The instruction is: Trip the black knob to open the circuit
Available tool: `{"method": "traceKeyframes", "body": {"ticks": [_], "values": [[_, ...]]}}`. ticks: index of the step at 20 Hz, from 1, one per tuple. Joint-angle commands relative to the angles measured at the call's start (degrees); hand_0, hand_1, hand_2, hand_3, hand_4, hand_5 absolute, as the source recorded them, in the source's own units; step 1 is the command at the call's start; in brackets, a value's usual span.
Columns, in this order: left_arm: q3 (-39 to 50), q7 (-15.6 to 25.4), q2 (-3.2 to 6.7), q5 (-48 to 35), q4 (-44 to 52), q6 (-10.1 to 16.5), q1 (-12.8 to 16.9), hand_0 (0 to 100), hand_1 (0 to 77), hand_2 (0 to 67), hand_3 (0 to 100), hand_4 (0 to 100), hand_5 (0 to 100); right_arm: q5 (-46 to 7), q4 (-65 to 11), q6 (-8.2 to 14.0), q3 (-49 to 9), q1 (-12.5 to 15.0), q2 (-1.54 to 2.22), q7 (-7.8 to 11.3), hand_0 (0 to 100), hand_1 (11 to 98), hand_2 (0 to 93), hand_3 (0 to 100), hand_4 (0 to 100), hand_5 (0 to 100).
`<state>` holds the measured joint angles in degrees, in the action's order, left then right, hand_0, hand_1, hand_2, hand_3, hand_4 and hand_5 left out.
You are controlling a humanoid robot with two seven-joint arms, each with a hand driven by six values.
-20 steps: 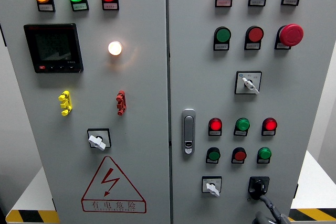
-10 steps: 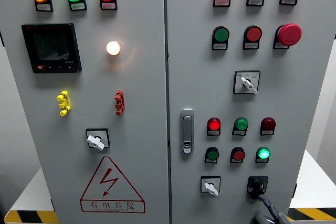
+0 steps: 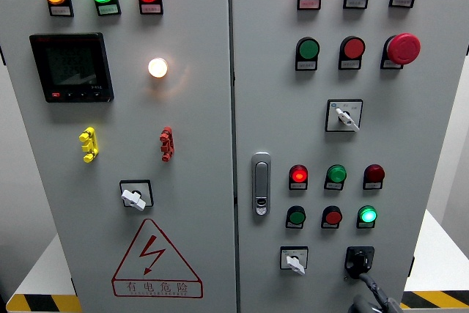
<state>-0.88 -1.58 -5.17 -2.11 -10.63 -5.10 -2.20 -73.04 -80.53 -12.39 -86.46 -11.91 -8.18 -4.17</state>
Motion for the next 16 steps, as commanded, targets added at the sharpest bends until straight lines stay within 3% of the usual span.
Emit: {"method": "traceKeyframes", "body": {"ticks": [1,7,16], "values": [[0.00,0.00,-0.02,0.00,0.00,0.00,0.00,0,0.0,19.4,26,10,9,0.00,0.55,0.00,-0.37,-0.05,0.00,0.04,90,53.8,0.0,81,96,100],[0.00,0.00,-0.02,0.00,0.00,0.00,0.00,0,0.0,19.4,26,10,9,0.00,0.73,0.00,-1.07,-0.57,-0.26,0.04,90,53.9,0.0,81,96,100],[0.00,0.00,-0.02,0.00,0.00,0.00,0.00,0,0.0,19.4,26,10,9,0.09,0.55,-0.09,-2.57,-0.14,-0.17,0.04,89,54.1,0.0,80,96,100]]}}
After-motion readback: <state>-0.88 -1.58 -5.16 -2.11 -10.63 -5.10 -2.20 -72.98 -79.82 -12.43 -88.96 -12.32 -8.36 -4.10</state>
